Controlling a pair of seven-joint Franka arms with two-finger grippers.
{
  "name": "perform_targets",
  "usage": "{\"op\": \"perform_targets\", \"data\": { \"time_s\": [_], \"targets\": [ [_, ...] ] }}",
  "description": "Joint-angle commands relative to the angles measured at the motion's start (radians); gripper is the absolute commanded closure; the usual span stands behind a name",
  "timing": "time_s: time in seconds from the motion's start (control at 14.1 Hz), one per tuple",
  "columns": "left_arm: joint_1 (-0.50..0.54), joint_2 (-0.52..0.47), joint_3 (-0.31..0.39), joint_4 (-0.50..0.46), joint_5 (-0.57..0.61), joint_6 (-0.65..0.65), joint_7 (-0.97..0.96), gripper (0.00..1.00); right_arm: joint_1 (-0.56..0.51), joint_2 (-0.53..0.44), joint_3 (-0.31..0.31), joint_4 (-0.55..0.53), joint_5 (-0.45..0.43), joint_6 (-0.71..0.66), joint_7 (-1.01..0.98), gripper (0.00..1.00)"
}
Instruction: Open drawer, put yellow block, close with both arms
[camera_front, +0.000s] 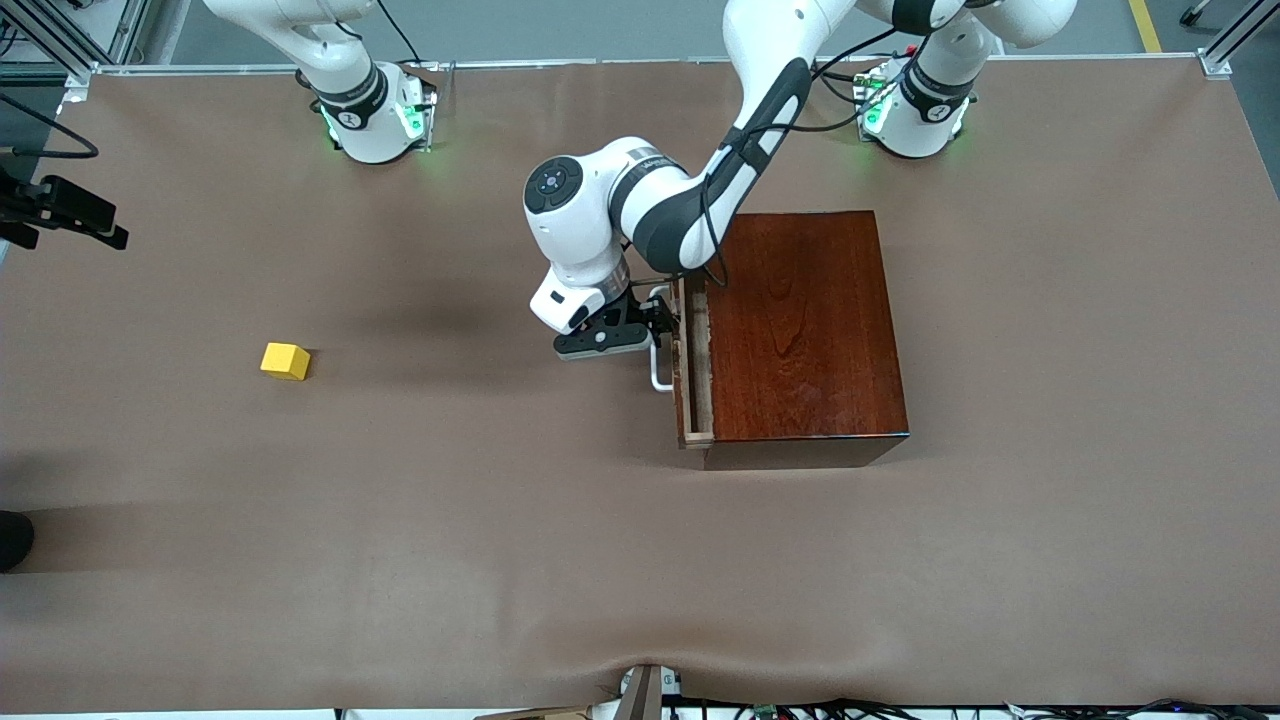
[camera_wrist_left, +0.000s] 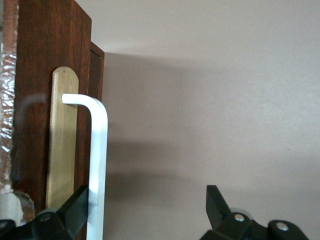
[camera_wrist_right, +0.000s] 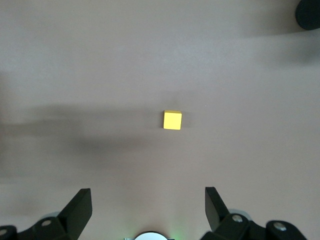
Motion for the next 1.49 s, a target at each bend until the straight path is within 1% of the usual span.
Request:
{"op": "perform_targets", "data": {
  "time_s": [0.0, 0.28, 0.5, 0.71, 0.92, 1.42],
  "targets": [
    [-0.006, 0.013, 0.001, 0.021, -0.019, 0.046, -0.012, 0.0, -0.024, 0.019, 0.011, 0.023, 0.002, -0.01, 0.001, 0.0],
    [-0.008, 0.011, 0.002, 0.023, -0.019, 0.049, -0.019, 0.0, -0.023, 0.019, 0.012, 0.025, 0.0, -0.01, 0.001, 0.0],
    [-0.008, 0.013, -0.001, 0.023, -0.019, 0.086, -0.025, 0.0, -0.025, 0.02, 0.011, 0.023, 0.0, -0.011, 0.003, 0.0],
    [-0.005, 0.013, 0.001, 0.024, -0.069, 0.109, -0.034, 0.0, -0.025, 0.02, 0.012, 0.023, 0.0, -0.013, 0.009, 0.0],
    [-0.006, 0.013, -0.004, 0.021, -0.073, 0.13, -0.066, 0.0, -0.025, 0.02, 0.012, 0.022, 0.0, -0.013, 0.01, 0.0],
    [-0.003, 0.016, -0.009, 0.024, -0.093, 0.193, -0.072, 0.0, -0.019, 0.028, 0.012, 0.025, -0.01, -0.011, -0.002, 0.0]
  ]
}}
